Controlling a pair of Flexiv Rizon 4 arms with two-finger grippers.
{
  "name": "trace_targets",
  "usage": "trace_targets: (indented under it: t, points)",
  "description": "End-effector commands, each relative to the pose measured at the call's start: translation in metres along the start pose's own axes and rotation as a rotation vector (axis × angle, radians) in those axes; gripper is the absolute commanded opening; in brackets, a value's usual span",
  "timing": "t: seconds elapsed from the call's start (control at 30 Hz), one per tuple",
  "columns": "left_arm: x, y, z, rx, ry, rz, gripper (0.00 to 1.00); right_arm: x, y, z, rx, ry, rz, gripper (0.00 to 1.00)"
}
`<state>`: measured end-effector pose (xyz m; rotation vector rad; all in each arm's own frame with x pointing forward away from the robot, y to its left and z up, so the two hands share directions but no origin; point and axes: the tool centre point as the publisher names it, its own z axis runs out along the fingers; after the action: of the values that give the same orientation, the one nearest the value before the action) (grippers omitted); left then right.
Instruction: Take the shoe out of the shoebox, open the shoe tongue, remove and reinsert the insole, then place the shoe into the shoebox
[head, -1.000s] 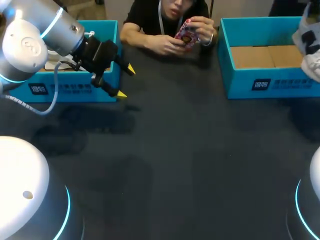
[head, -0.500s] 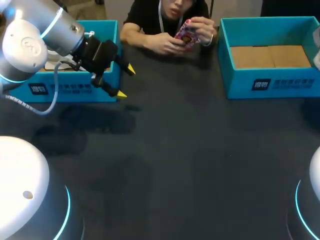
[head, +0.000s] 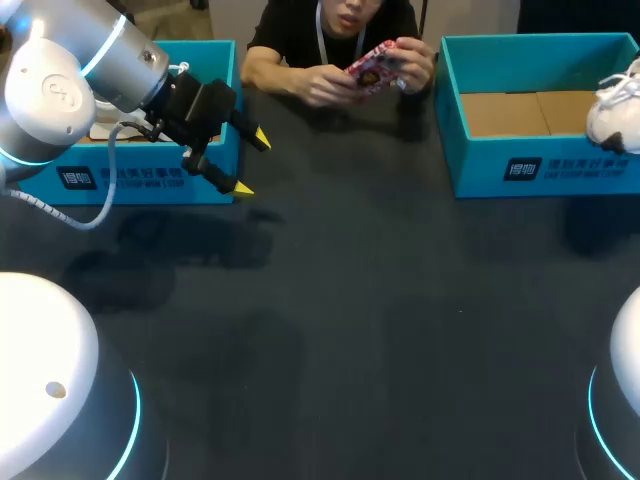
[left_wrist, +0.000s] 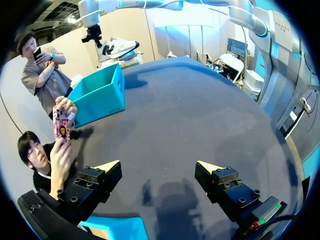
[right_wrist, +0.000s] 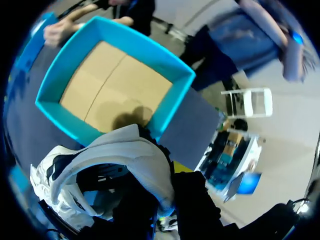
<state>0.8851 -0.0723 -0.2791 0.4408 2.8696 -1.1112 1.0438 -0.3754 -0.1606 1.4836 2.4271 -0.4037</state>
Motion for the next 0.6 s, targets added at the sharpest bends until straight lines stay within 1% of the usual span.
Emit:
trace_targets:
  t: [0.03,0.13,0.23,0.27,0.6]
  points:
    - [0.0008,-0.0003,-0.0007,-0.003,0.0,0.0,1.0,0.002,-0.0125,-0.0023,0.123,0.025,0.74,0.0]
    - [0.0008,-0.0003,-0.0007,-0.003,0.0,0.0,1.0,0.004,-0.0167,0.0003,0.147,0.067,0.881,0.0]
    - [0.0008,-0.0003,-0.0007,-0.003,0.0,0.0,1.0,0.0068,-0.0173,0.0024,0.168,0.117,0.985,0.0]
    - [0.0008,-0.0003,-0.0007,-0.003,0.0,0.0,1.0,0.0081,-0.0163,0.0015,0.159,0.113,0.989,0.0]
    - [0.0008,-0.0003,-0.0007,-0.003,0.0,0.0,1.0,0.0081,-0.0163,0.0015,0.159,0.113,0.989,0.0]
